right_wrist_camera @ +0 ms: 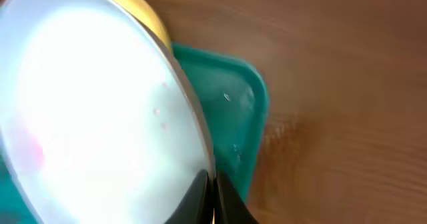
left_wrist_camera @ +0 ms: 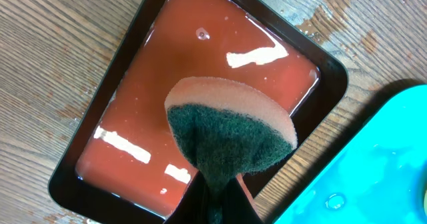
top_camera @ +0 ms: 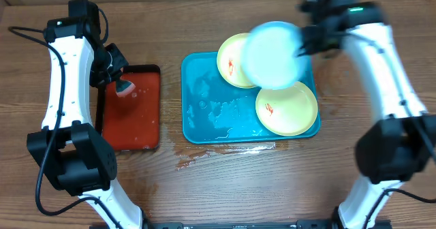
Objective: Clean dirty plates on tray and stack at the side
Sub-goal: 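Lift the light blue plate with the right gripper and place it right of tray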
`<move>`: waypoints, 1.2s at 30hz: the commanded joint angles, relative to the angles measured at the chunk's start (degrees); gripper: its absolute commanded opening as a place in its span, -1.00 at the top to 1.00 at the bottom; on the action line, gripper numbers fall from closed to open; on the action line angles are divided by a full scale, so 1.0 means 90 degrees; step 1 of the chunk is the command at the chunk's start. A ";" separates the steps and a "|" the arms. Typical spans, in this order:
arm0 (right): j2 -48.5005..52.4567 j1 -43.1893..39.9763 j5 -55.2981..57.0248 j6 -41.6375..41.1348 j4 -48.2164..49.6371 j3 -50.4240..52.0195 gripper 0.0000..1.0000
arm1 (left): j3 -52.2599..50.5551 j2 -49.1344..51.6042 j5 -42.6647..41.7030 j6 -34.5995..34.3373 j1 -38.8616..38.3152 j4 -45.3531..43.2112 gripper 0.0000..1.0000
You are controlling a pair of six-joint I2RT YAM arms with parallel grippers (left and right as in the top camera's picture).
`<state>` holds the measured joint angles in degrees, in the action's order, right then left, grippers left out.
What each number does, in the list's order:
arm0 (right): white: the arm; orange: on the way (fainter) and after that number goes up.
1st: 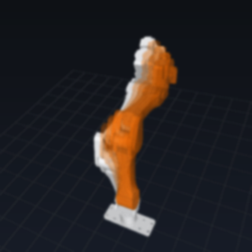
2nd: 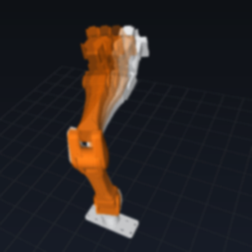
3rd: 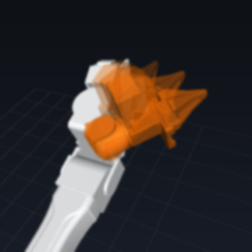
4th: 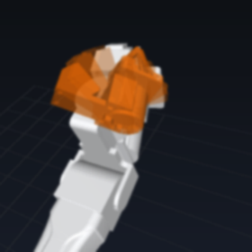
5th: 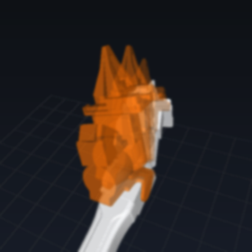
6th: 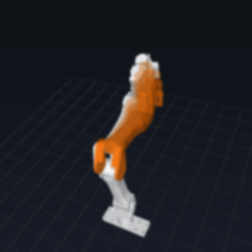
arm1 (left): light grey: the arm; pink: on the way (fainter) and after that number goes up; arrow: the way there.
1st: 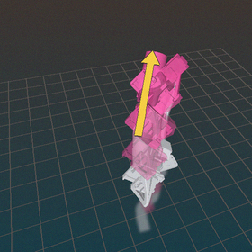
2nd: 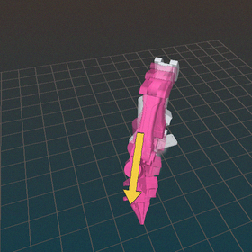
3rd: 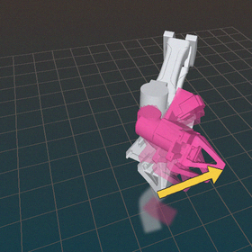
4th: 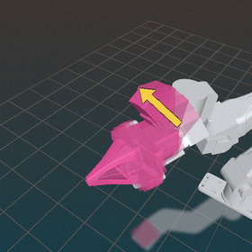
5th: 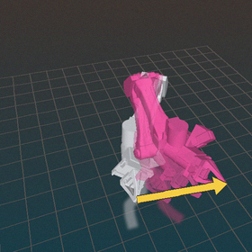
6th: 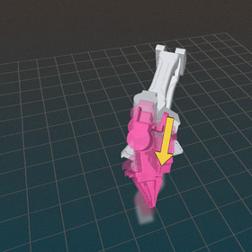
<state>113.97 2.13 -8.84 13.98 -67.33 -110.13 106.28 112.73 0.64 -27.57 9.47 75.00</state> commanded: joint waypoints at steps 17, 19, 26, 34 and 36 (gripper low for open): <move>0.0981 -0.3043 -0.1702 -0.0423 0.1634 0.1362 0.93 | 0.0124 -0.0192 -0.0053 -0.0134 -0.0015 -0.0046 0.92; 0.1039 -0.3062 -0.1392 -0.0525 0.1877 0.1549 0.92 | 0.0124 -0.0192 -0.0053 -0.0134 -0.0015 -0.0044 0.92; 0.1059 -0.3082 -0.0189 -0.1139 0.2460 0.1792 0.93 | 0.0124 -0.0192 -0.0053 -0.0134 -0.0015 -0.0041 0.92; 0.1061 -0.3293 -0.0432 -0.1795 0.2815 0.1775 0.92 | 0.0124 -0.0192 -0.0053 -0.0134 -0.0015 -0.0034 0.91; 0.1061 -0.3291 -0.0964 -0.1756 0.2822 0.1775 0.60 | 0.0124 -0.0192 -0.0056 -0.0134 -0.0015 -0.0041 0.91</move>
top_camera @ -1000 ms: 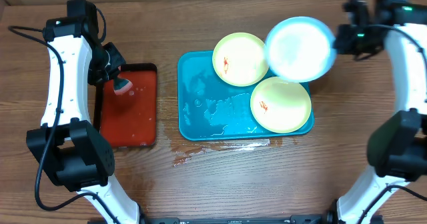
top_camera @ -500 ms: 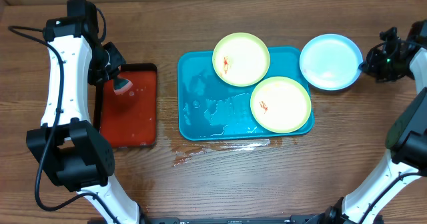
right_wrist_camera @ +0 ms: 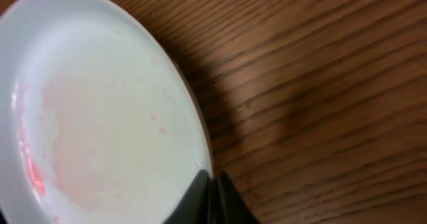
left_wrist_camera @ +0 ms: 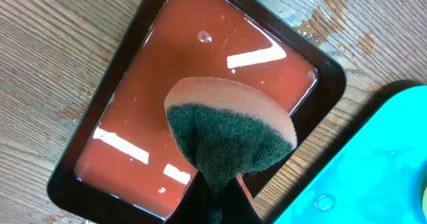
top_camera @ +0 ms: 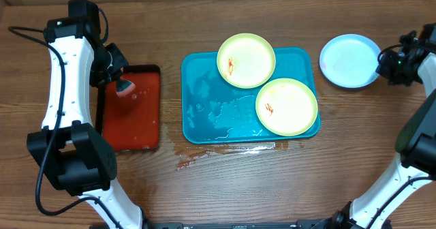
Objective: Clean dirty plates on tray and stack at the side
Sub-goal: 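Lift the light blue plate with the right gripper and place it right of tray, then release the plate and move the right gripper to the upper yellow plate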
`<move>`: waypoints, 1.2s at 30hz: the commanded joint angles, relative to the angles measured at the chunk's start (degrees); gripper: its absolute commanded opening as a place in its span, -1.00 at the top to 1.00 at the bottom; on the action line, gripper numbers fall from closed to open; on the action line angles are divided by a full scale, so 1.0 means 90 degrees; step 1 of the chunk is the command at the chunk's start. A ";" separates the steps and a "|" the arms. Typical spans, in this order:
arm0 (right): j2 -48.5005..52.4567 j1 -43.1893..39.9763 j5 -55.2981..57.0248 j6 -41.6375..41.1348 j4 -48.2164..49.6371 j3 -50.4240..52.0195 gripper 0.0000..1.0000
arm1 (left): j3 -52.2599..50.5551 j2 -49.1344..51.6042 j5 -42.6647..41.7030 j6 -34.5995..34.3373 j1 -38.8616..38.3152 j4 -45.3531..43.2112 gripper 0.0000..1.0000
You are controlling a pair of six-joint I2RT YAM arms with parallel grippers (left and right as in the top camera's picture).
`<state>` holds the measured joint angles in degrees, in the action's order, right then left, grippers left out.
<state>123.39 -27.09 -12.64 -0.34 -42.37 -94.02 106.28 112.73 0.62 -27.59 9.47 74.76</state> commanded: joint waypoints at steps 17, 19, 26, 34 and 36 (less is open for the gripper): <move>0.0010 0.2157 -0.3045 0.1688 -0.0639 -0.0928 -0.17 | 0.0097 -0.0192 -0.0073 -0.0078 -0.0236 -0.0199 0.92; 0.0066 0.2611 -0.2463 0.1688 -0.0364 -0.0923 -0.24 | 0.0075 -0.0189 -0.0063 -0.0070 -0.0330 -0.0238 0.91; 0.0418 0.3852 0.0117 0.1241 0.0257 -0.0923 -0.43 | 0.0017 -0.0155 -0.0046 0.0117 -0.0600 -0.0304 0.91; 0.0561 0.3951 0.0760 0.0843 0.0304 -0.0923 -0.31 | -0.0010 -0.0155 -0.0049 0.0211 -0.0767 -0.0381 0.92; 0.0568 0.3929 0.0685 0.0848 0.0313 -0.0923 -0.25 | -0.0010 -0.0155 -0.0049 0.0209 -0.0767 -0.0391 0.92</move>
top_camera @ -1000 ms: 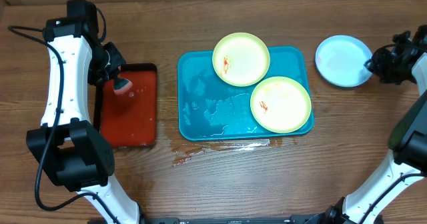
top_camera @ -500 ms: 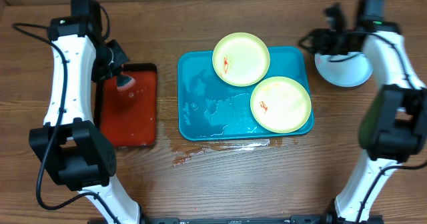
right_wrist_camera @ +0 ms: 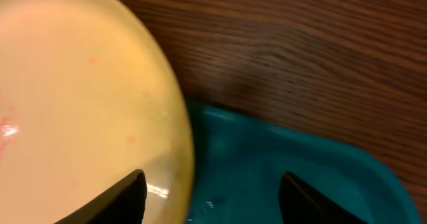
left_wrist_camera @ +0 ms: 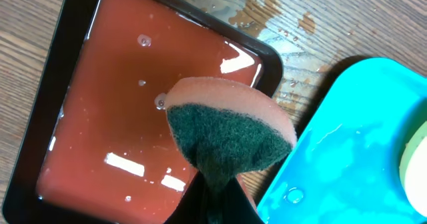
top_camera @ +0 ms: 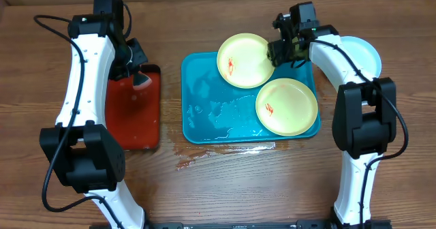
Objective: Clean dirty plates on tray and stack at the side
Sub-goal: 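Release the plate and move the right gripper to the upper yellow plate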
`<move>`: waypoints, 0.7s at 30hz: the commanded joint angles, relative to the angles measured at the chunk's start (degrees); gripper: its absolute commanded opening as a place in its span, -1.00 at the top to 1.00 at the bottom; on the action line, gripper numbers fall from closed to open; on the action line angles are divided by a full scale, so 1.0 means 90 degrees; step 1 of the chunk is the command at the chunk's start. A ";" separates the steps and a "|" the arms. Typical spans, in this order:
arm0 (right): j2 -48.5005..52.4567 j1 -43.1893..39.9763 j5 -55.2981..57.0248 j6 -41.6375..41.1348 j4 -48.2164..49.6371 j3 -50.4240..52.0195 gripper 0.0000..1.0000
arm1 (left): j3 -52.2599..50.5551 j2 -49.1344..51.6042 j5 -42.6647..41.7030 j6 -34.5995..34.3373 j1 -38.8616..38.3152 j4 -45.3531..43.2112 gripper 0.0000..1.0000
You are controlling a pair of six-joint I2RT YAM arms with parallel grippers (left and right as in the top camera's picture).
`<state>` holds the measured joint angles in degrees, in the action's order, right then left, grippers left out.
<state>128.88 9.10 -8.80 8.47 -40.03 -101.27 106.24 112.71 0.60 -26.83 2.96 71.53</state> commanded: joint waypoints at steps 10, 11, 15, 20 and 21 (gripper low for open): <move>0.0347 0.0114 -0.0605 -0.0192 0.0134 -0.0112 -0.06 | -0.0007 -0.0153 -0.0073 0.0124 -0.0056 -0.0136 0.92; 0.0384 0.0151 -0.0607 -0.0233 0.0158 -0.0112 -0.04 | -0.0007 -0.0153 -0.0073 0.0124 -0.0056 -0.0119 0.91; 0.0386 0.0272 -0.0602 -0.0430 0.0287 -0.0112 0.14 | -0.0007 -0.0153 -0.0073 0.0121 -0.0061 -0.0121 0.92; 0.0386 0.0328 -0.0610 -0.0505 0.0299 -0.0112 0.93 | -0.0007 -0.0153 -0.0073 0.0124 -0.0085 -0.0119 0.91; 0.0386 0.0345 -0.0607 -0.0605 0.0272 -0.0112 0.93 | -0.0007 -0.0153 -0.0073 0.0124 -0.0100 -0.0121 0.92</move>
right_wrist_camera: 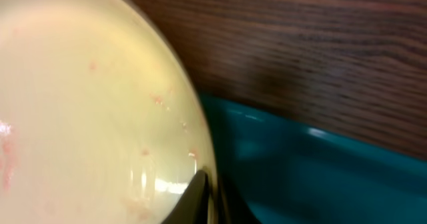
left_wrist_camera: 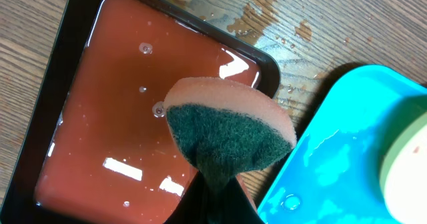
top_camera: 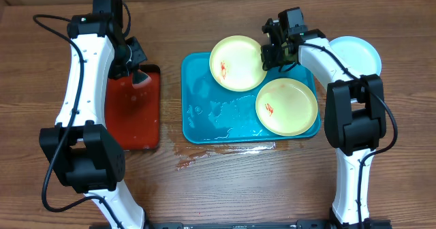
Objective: Clean dirty plates on tray and stack at the side
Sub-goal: 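Release the plate and move the right gripper to the upper yellow plate, then hold the yellow plate with the right gripper and scrub it with the left sponge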
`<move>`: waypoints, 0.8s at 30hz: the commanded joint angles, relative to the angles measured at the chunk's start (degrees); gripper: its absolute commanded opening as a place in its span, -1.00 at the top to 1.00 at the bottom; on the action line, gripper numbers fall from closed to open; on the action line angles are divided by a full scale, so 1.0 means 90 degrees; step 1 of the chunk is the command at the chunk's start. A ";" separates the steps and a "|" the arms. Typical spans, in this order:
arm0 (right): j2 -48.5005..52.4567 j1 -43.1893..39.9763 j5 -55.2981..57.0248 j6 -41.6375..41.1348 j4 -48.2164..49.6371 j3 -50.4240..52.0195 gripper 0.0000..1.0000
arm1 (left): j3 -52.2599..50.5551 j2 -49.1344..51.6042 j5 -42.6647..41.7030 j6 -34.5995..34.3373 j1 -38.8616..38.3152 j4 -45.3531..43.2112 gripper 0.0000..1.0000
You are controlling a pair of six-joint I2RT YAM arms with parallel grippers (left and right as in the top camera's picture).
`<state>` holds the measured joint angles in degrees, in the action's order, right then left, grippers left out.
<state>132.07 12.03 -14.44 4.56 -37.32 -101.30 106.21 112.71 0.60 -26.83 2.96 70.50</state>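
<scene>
Two yellow plates with red smears are on the teal tray [top_camera: 204,113]. The far yellow plate [top_camera: 236,65] sits over the tray's back edge, and my right gripper [top_camera: 268,57] is shut on its right rim, seen close up in the right wrist view [right_wrist_camera: 209,187]. The near yellow plate [top_camera: 287,106] lies flat at the tray's right. A pale blue plate [top_camera: 357,52] rests on the table right of the tray. My left gripper [left_wrist_camera: 217,184] is shut on a green and pink sponge [left_wrist_camera: 230,134] above the red tray [top_camera: 133,113] of liquid.
Water is spilled on the wood in front of the teal tray [top_camera: 204,154]. The red tray's black rim [left_wrist_camera: 270,64] lies close to the teal tray's left edge [left_wrist_camera: 320,137]. Both arms reach in from the table's near side.
My right gripper, open beside the far yellow plate's rim, is now shut on that rim. The plate has shifted a little to the left. My left gripper still holds the sponge over the red tray.
My right gripper held the pale blue plate above the teal tray, then had it down on the table at the right. Later it was open at the far yellow plate, and now grips it. My left gripper kept the sponge over the red tray, shifting slightly toward the teal tray.
</scene>
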 commanded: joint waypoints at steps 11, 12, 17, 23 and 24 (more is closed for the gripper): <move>0.0032 0.0464 -0.1076 -0.0712 -0.1052 -0.0112 0.93 | -0.0012 -0.0136 -0.0270 0.0126 -0.0559 -0.0180 0.92; 0.0032 0.0520 -0.1066 -0.0729 -0.1178 -0.0112 0.93 | -0.0012 -0.0114 -0.0289 0.0126 -0.0651 -0.0221 0.92; 0.0032 0.0697 0.0175 -0.1304 -0.1523 -0.0112 0.93 | -0.0012 0.0143 -0.0291 0.0119 -0.1200 -0.0452 0.91; 0.0032 0.0704 0.0746 -0.2293 -0.1603 -0.0112 0.93 | -0.0012 0.0670 -0.0527 0.0063 -0.1831 -0.0758 0.92; 0.0032 0.0704 0.0746 -0.2348 -0.1598 -0.0109 0.93 | -0.0012 0.0767 -0.0527 -0.0022 -0.1936 -0.0845 0.91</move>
<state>131.76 19.11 -14.39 -11.14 -51.29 -102.43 106.21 116.49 -2.46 -26.87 -12.43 63.99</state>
